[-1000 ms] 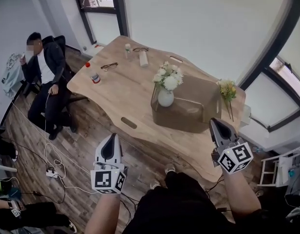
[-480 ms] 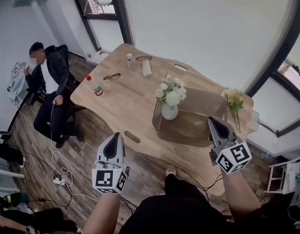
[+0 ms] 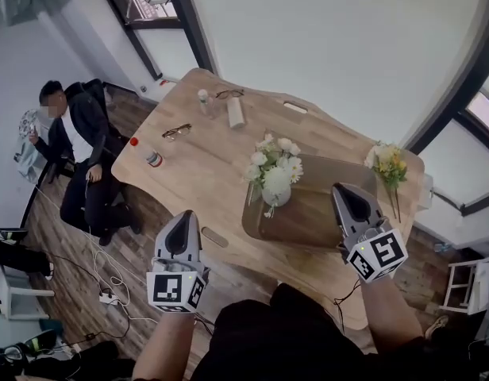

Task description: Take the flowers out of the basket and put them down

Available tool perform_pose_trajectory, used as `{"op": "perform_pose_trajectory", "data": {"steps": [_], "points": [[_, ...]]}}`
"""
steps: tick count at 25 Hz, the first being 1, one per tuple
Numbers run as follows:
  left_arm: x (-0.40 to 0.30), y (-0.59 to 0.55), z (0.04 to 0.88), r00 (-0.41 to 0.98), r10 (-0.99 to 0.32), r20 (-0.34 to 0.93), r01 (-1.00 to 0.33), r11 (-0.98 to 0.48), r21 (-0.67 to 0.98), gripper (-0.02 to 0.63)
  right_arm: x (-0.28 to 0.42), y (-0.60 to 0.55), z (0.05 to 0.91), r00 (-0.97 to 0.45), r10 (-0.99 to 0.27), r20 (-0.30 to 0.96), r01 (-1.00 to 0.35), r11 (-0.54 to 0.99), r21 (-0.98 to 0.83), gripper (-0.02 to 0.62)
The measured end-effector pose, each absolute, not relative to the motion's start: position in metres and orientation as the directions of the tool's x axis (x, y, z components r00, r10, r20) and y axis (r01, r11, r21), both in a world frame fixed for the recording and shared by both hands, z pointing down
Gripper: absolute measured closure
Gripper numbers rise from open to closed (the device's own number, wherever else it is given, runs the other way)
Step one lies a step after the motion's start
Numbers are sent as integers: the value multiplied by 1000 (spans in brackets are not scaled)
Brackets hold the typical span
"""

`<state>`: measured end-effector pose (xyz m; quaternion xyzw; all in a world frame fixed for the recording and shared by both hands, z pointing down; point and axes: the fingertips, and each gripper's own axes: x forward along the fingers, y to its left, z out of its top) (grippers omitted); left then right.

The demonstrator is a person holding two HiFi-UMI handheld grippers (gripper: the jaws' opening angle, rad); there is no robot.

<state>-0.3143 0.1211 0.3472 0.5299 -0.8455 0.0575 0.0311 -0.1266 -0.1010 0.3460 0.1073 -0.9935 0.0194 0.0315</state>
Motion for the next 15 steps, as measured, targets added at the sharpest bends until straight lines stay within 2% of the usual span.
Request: {"op": "perform_pose_trajectory", "data": {"steps": [15], "points": [[-353, 40, 359, -314, -943, 116, -950, 311, -39, 606, -167, -150, 333, -952, -301, 48, -302, 953, -15, 572]]}}
